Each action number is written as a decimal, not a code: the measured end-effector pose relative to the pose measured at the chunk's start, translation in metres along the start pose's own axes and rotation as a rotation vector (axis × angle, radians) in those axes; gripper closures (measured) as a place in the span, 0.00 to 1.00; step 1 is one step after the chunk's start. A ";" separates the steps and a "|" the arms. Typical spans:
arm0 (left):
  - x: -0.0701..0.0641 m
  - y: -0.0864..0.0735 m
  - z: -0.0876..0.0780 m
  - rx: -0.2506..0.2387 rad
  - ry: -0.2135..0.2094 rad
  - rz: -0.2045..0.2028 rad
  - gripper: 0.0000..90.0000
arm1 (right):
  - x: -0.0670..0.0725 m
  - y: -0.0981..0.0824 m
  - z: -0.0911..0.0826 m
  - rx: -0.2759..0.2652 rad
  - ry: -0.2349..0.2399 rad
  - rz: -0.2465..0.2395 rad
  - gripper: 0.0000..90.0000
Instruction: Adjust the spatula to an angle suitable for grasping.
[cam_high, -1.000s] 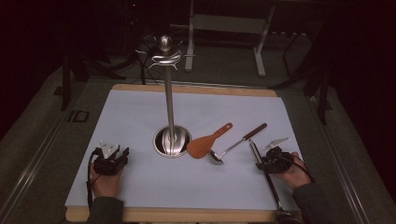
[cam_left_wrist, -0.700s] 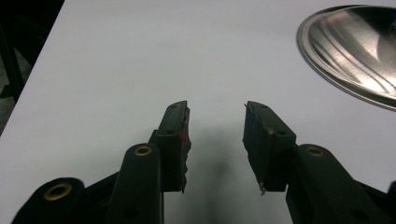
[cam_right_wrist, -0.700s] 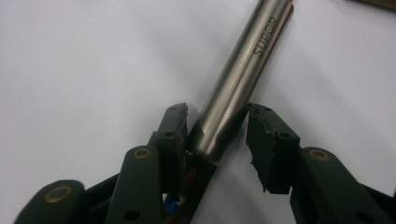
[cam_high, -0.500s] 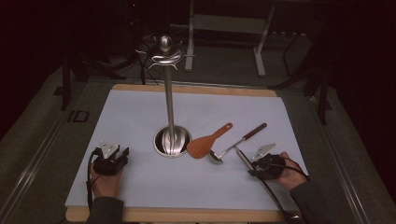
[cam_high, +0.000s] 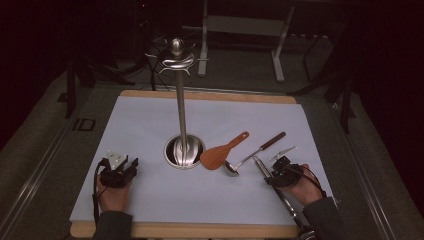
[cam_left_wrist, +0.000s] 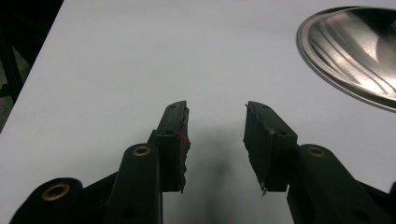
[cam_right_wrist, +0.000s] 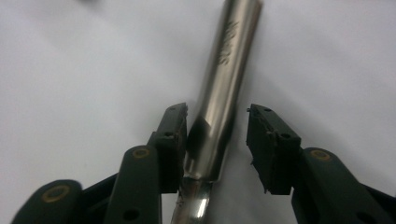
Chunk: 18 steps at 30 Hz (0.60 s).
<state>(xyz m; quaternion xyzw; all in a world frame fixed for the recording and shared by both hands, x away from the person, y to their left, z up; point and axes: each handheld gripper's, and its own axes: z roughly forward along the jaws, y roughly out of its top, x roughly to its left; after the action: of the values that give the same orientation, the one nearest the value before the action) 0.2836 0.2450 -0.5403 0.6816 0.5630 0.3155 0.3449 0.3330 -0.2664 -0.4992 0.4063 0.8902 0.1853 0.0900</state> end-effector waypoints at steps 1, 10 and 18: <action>0.000 0.000 0.000 0.000 0.000 -0.001 0.67 | -0.001 0.001 -0.001 -0.003 -0.002 0.017 0.62; 0.000 0.000 0.000 -0.001 0.003 -0.003 0.66 | -0.002 0.003 -0.006 0.014 -0.014 0.095 0.62; 0.000 0.000 0.000 -0.002 0.003 -0.003 0.66 | 0.004 0.000 -0.005 0.073 -0.015 0.097 0.65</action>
<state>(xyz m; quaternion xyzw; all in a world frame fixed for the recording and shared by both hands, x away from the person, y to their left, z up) 0.2832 0.2449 -0.5401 0.6800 0.5641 0.3166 0.3452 0.3294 -0.2647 -0.4947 0.4535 0.8749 0.1537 0.0728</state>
